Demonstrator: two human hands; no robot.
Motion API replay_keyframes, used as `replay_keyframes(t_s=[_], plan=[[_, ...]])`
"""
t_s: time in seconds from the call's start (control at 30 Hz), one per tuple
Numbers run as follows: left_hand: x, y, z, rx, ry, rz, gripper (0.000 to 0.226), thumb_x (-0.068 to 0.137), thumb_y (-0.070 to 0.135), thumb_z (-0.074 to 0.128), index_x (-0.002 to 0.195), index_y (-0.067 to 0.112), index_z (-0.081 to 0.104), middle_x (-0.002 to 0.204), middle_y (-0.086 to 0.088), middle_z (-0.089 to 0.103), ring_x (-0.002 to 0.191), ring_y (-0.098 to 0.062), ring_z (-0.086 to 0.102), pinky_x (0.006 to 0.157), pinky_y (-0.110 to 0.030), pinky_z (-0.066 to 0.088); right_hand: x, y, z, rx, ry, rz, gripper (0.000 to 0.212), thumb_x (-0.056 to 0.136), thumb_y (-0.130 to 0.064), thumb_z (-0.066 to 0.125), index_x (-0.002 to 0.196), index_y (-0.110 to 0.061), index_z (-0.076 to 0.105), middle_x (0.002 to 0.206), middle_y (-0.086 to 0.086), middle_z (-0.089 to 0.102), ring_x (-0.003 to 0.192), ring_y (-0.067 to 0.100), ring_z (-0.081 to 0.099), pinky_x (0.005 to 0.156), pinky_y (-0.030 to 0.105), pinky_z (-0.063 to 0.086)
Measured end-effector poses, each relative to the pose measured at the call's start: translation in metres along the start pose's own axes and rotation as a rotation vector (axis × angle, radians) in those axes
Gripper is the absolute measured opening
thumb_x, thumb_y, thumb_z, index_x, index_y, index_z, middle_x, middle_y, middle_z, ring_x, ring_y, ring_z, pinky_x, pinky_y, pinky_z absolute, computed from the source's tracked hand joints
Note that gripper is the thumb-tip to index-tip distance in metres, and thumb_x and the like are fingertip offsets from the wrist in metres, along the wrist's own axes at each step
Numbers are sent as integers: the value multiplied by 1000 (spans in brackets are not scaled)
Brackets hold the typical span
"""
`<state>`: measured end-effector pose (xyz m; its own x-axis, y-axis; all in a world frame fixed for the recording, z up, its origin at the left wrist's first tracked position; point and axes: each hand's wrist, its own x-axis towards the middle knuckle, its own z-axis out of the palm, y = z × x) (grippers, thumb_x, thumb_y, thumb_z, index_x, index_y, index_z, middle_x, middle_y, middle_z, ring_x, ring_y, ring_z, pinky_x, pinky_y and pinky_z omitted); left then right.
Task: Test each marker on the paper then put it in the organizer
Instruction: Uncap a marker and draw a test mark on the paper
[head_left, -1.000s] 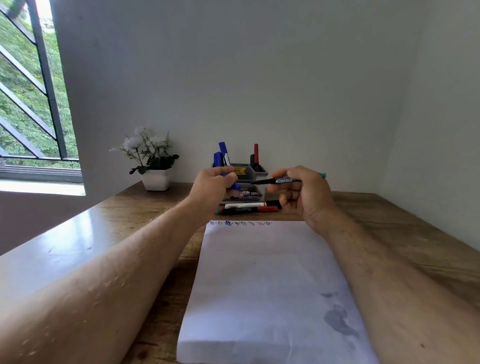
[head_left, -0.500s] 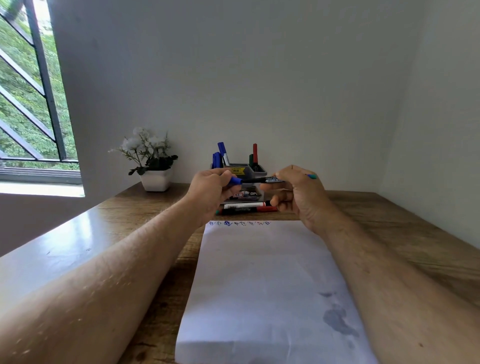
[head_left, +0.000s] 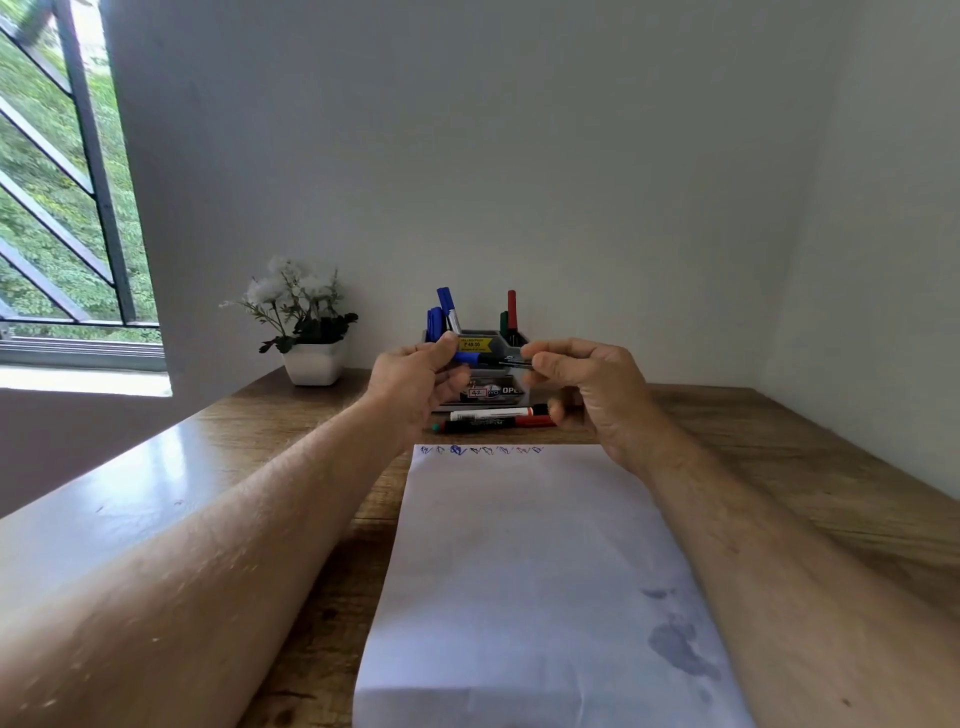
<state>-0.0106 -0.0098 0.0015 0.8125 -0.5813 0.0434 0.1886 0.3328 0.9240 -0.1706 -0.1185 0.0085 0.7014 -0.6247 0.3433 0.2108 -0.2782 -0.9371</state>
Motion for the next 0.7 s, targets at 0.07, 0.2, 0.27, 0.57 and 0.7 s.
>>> replay_keyframes(t_s=[0.07, 0.2, 0.27, 0.57, 0.7], plan=[[0, -1, 1, -3, -7, 17, 32, 88, 24, 69, 113, 4, 63, 94, -13, 73, 69, -14, 70, 58, -21, 58, 1, 3, 2, -138, -35, -11, 15, 89, -10, 68, 102, -17, 73, 88, 11, 76, 45, 14, 55, 50, 27, 48], [2, -3, 0, 11, -7, 49, 27, 90, 24, 67, 109, 6, 61, 93, -14, 72, 74, -17, 72, 62, -24, 58, 5, 15, 7, -521, -2, -116, 16, 84, -20, 75, 98, -26, 70, 81, 0, 75, 67, 12, 72, 62, 29, 58], [3, -3, -1, 25, -9, 53, 21, 91, 23, 67, 103, 8, 59, 97, -16, 73, 77, -19, 73, 67, -27, 59, 6, 18, 7, -621, 44, -190, 8, 83, -26, 74, 91, -26, 71, 76, -6, 73, 69, 7, 69, 63, 23, 54], [3, -3, 3, -10, 4, 30, 17, 91, 15, 65, 105, 8, 60, 107, -17, 72, 88, -22, 73, 63, -26, 60, 1, 8, 11, -686, 22, -208, 19, 97, -34, 57, 93, -19, 66, 85, -2, 69, 73, 5, 60, 56, 20, 39], [3, -4, 7, -18, 11, 27, 12, 92, 12, 64, 103, 9, 61, 112, -18, 69, 94, -24, 72, 61, -25, 59, 1, 3, 13, -631, 17, -106, 24, 101, -35, 51, 90, -17, 64, 74, -3, 62, 58, 6, 49, 52, 23, 35]])
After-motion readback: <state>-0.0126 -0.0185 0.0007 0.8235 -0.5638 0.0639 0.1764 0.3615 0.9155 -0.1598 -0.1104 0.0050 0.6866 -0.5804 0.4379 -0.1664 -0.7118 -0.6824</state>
